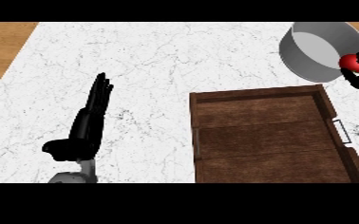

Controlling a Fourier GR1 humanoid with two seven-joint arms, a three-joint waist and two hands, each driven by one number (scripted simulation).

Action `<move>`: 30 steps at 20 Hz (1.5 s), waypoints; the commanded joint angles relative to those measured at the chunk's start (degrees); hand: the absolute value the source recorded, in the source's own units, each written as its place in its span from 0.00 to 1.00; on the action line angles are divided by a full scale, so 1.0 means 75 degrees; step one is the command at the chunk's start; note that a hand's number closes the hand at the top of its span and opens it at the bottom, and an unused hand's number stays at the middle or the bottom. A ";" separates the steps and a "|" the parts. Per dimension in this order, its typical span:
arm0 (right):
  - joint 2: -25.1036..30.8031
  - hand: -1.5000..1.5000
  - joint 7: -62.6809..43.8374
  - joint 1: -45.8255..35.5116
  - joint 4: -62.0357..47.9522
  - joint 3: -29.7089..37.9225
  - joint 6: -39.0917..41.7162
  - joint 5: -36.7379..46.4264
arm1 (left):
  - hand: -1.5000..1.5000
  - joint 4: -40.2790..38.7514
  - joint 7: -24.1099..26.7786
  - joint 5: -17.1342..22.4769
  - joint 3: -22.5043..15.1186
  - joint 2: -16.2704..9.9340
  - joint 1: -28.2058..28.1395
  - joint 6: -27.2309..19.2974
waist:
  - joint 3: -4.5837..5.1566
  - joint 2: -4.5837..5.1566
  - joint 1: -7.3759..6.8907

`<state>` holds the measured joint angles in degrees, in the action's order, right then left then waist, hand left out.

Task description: Pick the tomato from the tray and place it in the pot

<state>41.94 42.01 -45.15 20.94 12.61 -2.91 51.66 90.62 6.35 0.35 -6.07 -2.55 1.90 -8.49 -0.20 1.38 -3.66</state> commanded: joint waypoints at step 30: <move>0.1295 0.00 0.0255 -0.0932 -0.2122 0.3403 0.3882 -0.3406 | 0.50 -0.0126 0.0039 0.0022 0.0084 0.0004 0.0381 0.0084 | -0.0070 0.0212 -0.0198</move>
<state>49.99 43.25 -51.09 4.52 36.50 22.53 27.80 90.47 6.71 0.52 -5.77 -2.43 3.40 -7.92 -0.70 2.60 -4.74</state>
